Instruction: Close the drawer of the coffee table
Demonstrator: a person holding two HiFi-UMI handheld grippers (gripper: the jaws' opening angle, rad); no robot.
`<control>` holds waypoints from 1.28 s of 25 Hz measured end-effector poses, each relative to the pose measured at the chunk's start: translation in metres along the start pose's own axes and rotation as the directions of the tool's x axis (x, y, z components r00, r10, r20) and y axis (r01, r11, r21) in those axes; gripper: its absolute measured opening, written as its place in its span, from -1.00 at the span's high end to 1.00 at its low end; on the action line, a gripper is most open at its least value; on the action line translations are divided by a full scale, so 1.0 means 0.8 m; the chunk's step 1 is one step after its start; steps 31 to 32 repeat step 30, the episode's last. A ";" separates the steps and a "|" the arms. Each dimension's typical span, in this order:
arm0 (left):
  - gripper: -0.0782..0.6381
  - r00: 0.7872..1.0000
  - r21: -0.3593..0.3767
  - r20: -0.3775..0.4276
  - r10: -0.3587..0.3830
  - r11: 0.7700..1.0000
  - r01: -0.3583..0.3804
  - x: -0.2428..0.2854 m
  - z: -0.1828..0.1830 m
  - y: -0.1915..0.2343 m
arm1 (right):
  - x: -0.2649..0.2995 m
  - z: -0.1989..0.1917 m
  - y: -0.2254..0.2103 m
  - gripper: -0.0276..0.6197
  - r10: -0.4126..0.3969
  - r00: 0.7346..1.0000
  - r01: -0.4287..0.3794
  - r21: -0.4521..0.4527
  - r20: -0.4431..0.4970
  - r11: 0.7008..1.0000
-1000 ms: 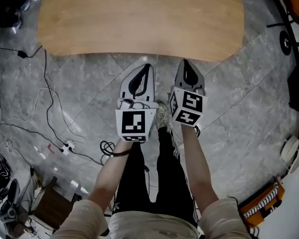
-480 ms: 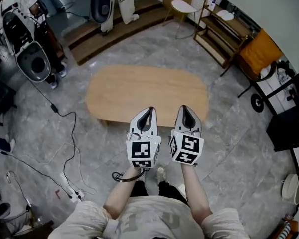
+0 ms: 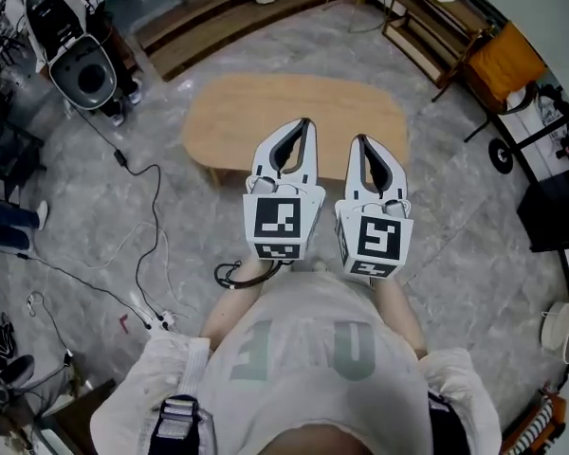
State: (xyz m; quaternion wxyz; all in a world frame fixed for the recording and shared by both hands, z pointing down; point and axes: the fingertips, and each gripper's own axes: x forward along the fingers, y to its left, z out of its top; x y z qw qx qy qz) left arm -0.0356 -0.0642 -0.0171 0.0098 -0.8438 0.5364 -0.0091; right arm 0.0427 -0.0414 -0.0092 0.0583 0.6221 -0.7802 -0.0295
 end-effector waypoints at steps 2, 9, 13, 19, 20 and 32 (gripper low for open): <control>0.76 1.000 -0.010 -0.006 0.003 1.000 -0.003 -0.011 -0.002 -0.001 | -0.011 -0.006 0.005 0.90 0.007 1.000 -0.007 0.023 -0.006 1.000; 0.76 1.000 0.003 -0.016 -0.005 1.000 0.005 -0.021 -0.006 -0.002 | -0.019 -0.010 0.002 0.90 -0.013 1.000 0.013 0.036 -0.001 0.999; 0.76 1.000 0.013 -0.019 -0.019 1.000 0.019 -0.014 -0.004 -0.008 | -0.018 -0.012 -0.002 0.90 -0.014 1.000 0.014 0.048 -0.007 0.999; 0.76 0.999 0.015 -0.039 -0.032 0.999 0.033 -0.014 -0.013 -0.013 | -0.020 -0.022 0.000 0.90 -0.003 1.000 0.004 0.062 -0.025 0.998; 0.76 0.999 0.013 -0.042 -0.033 0.999 0.033 -0.016 -0.016 -0.012 | -0.021 -0.025 0.002 0.90 0.000 1.000 0.002 0.063 -0.030 0.998; 0.76 0.997 0.006 -0.072 -0.034 0.999 0.035 -0.018 -0.028 -0.022 | -0.032 -0.042 -0.008 0.90 -0.017 0.998 0.021 0.064 -0.065 0.998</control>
